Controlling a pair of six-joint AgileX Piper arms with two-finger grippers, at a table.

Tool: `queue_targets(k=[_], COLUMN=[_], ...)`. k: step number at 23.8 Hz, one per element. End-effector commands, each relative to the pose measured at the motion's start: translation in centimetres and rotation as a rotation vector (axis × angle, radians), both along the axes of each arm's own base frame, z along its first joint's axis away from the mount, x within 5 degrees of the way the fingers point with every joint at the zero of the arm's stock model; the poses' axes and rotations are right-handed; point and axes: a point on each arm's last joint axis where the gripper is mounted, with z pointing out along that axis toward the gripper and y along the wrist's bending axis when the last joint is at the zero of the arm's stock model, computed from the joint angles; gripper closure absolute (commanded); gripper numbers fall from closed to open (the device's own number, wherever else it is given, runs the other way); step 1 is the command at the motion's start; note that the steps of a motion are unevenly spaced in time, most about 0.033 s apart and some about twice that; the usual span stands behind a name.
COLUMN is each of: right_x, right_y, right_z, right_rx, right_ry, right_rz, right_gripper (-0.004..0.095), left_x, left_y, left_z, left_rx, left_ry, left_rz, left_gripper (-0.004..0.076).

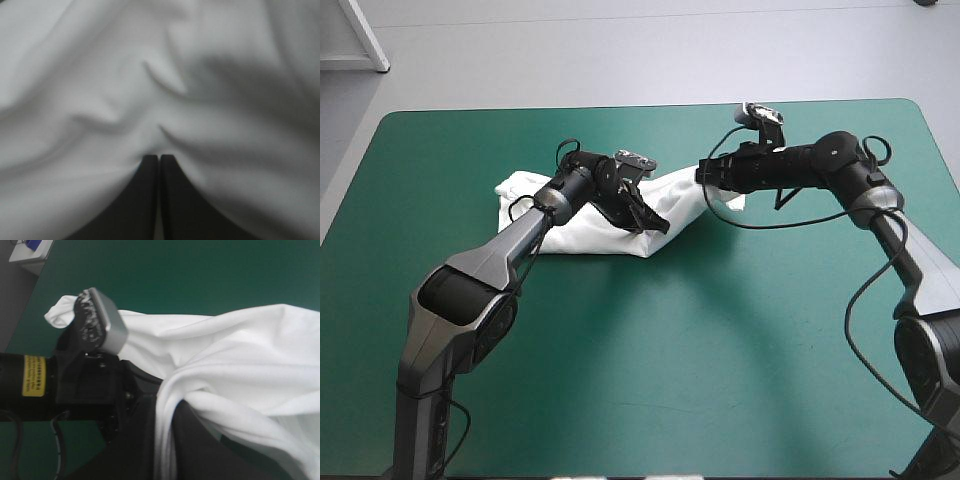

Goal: Fold the cloth

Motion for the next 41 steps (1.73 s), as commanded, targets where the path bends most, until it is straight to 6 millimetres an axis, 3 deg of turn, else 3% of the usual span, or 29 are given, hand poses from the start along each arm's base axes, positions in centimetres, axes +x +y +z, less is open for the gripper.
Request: queue_targets(k=[1,4,6,9,13,21,27,30,33,35,38,41], right_x=[-1.5,-1.4,-1.2,-0.6,0.1,0.6,0.7,0.9,1.0,1.0,0.6,0.6], right_y=[1.5,1.9,1.9,2.2,3.2,8.5,13.3,16.0,20.2,23.1,25.9,26.9], right_z=[5.1,6.3,6.7,6.8,6.9,7.8,7.5,6.8,5.5,3.6,2.0,1.0], right_rx=[-0.002,-0.066,-0.078,-0.089,-0.085,-0.074,-0.038,-0.014,0.075,0.144,0.230,0.241], right_ry=[-0.130,-0.179,-0.195,-0.184,-0.178,-0.204,-0.231,-0.256,-0.277,-0.268,-0.261,-0.271], right_rz=[0.025,0.008,0.001,0.034,0.082,0.221,0.301,0.331,0.359,0.397,0.427,0.425], right_gripper=[0.0923,0.0923,0.0923,0.0923,0.0923,0.0923,0.0923,0.0923,0.0923,0.0923,0.0878,0.0436], left_x=[-0.5,-0.4,-0.5,-1.5,-3.2,-7.0,-11.0,-13.3,-17.0,-18.9,-20.3,-20.9], left_y=[-0.1,0.0,0.2,1.6,4.0,7.4,12.0,14.3,16.3,17.1,17.7,18.0], left_z=[3.5,4.4,6.6,12.2,16.6,23.1,27.5,28.6,29.0,28.6,27.7,26.7], left_rx=[-0.038,-0.047,-0.051,0.021,0.163,0.146,0.106,0.098,0.100,0.105,0.123,0.138], left_ry=[-0.070,-0.095,-0.147,-0.225,-0.276,-0.431,-0.518,-0.539,-0.544,-0.537,-0.519,-0.493], left_rz=[-0.003,-0.002,-0.008,-0.025,0.002,0.096,0.233,0.291,0.317,0.316,0.314,0.309], left_gripper=[0.0705,0.0705,0.0705,0.0705,0.0705,0.0705,0.0705,0.0705,0.0705,0.0705,0.0705,0.0705])
